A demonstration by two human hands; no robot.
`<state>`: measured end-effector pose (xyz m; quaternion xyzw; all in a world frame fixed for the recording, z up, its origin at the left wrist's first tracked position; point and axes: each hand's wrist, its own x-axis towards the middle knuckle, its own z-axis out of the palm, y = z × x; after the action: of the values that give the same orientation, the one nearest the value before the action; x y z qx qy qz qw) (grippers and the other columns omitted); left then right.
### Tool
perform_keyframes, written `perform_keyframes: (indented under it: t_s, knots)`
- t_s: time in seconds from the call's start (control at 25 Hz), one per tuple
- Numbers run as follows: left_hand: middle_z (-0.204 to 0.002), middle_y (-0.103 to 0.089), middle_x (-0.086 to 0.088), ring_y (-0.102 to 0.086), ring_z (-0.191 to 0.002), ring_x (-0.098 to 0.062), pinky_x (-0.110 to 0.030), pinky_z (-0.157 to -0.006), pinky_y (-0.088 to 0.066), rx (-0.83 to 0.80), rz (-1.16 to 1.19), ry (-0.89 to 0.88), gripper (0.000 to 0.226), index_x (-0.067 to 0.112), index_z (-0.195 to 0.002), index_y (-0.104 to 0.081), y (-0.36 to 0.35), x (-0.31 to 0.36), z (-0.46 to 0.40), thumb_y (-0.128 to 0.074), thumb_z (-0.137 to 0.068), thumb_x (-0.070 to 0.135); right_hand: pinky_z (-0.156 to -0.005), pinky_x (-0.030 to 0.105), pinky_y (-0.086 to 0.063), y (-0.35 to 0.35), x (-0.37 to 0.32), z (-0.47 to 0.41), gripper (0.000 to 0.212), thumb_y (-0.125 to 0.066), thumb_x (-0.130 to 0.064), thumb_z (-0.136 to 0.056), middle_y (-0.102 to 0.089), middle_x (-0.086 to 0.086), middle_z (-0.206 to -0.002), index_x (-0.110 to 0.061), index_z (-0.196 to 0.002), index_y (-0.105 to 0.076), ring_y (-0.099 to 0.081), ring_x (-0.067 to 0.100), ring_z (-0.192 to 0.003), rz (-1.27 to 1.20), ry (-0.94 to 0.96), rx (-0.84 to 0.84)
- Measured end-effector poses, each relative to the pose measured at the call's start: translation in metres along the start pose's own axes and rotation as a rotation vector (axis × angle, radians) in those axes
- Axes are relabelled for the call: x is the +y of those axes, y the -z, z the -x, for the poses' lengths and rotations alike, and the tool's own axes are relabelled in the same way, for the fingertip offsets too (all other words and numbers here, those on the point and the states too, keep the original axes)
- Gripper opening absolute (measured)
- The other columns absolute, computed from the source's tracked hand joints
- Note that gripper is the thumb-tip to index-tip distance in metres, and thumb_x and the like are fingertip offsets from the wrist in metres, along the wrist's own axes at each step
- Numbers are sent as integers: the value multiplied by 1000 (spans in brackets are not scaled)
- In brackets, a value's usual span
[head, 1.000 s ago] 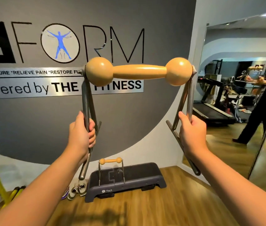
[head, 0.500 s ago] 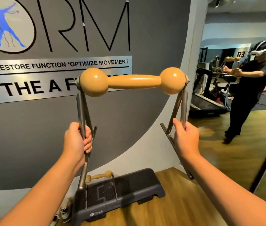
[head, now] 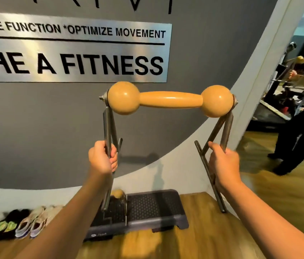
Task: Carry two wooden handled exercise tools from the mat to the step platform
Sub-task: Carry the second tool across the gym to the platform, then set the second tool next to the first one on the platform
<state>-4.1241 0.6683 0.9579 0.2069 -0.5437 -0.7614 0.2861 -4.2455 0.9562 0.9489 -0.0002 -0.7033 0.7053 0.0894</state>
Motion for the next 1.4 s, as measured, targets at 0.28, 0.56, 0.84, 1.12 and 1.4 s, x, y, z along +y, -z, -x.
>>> perform_keyframes:
  t_s: [0.28, 0.56, 0.84, 1.12, 1.4]
  knots:
    - [-50, -35, 5, -31, -41, -7, -20, -39, -24, 109, 106, 164, 30, 20, -64, -38, -12, -88, -109, -33, -94, 21, -54, 30, -33, -61, 90, -94, 56, -69, -36, -93, -42, -12, -40, -33, -39, -55, -43, 2, -36, 42, -148, -54]
    - [-55, -30, 1, -29, -50, -11, -22, -44, -23, 188, 63, 233, 24, 20, -65, -34, -19, -202, -231, -34, -89, 19, -56, 35, -33, -129, 201, -183, 41, -69, -44, -79, -41, -9, -45, -26, -45, -55, -38, 22, -53, 71, -249, 61]
    - [-45, -30, 4, -22, -42, -12, -37, -51, -8, 177, 9, 295, 29, 20, -52, -38, -20, -351, -290, -34, -81, 19, -57, 41, -33, -142, 354, -242, 44, -69, -47, -79, -38, -3, -50, -24, -47, -50, -36, 25, -55, 107, -287, 85]
    - [-47, -30, 6, -18, -46, -15, -31, -46, -14, 191, 77, 288, 41, 25, -49, -41, -1, -536, -308, -33, -90, 22, -61, 46, -46, -138, 534, -268, 39, -67, -44, -83, -48, 24, -63, -19, -55, -59, -51, 42, -64, 197, -293, 136]
    - [-51, -30, 3, -15, -53, -20, -37, -51, -11, 228, -26, 256, 26, 21, -56, -40, 37, -694, -331, -48, -69, 42, -66, 41, -37, -144, 707, -270, 53, -70, -24, -98, -36, 15, -70, -30, -47, -57, -37, 33, -69, 103, -393, 136]
